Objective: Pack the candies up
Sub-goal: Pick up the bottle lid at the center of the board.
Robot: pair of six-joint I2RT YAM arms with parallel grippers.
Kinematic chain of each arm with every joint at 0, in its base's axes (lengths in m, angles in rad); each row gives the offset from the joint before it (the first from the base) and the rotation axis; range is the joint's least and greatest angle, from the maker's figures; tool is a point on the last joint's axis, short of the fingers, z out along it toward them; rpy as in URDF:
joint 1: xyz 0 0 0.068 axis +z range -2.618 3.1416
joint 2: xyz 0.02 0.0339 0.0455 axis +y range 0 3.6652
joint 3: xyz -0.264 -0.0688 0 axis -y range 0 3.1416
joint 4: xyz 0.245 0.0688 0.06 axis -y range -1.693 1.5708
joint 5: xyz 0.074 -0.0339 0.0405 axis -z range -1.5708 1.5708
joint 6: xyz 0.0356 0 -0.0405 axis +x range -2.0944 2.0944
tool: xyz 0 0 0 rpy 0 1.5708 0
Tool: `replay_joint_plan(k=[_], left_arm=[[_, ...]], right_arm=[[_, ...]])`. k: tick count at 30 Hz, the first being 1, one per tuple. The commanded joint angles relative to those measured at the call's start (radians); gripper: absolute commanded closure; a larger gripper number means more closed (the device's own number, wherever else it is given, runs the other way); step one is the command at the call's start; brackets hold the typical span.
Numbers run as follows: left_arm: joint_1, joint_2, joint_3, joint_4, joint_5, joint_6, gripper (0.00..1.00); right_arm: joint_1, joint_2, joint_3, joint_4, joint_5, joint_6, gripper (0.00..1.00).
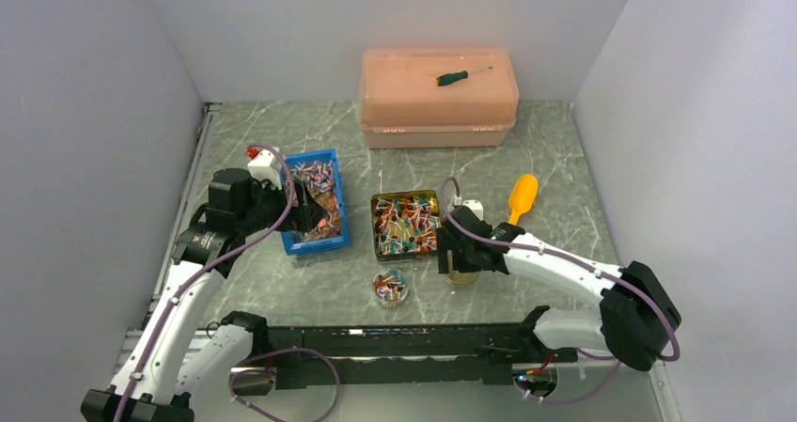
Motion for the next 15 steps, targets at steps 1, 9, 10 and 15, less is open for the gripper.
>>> replay_joint_plan(k=[1,9,10,15], left_arm=[[0.006,-0.027,-0.01,0.039,0.034,-0.002,0.01],[0.005,-0.042,-0.027,0.03,0.08,-0.06,0.01],[0.006,-0.045,-0.031,0.033,0.089,-0.071,0.01],[0.006,-0.05,-0.029,0.01,0.098,-0.11,0.01]], right_arm=[[0.023,-0.07,0.012,-0.06,-0.047,-0.015,0.33],[0.088,-0.154,0.105,-0.161,-0.089,-0.025,0.34],[0.104,-0.156,0.128,-0.174,-0.084,-0.024,0.34],[0.184,-0.135,0.229,-0.207,-0.063,-0.029,0.34]])
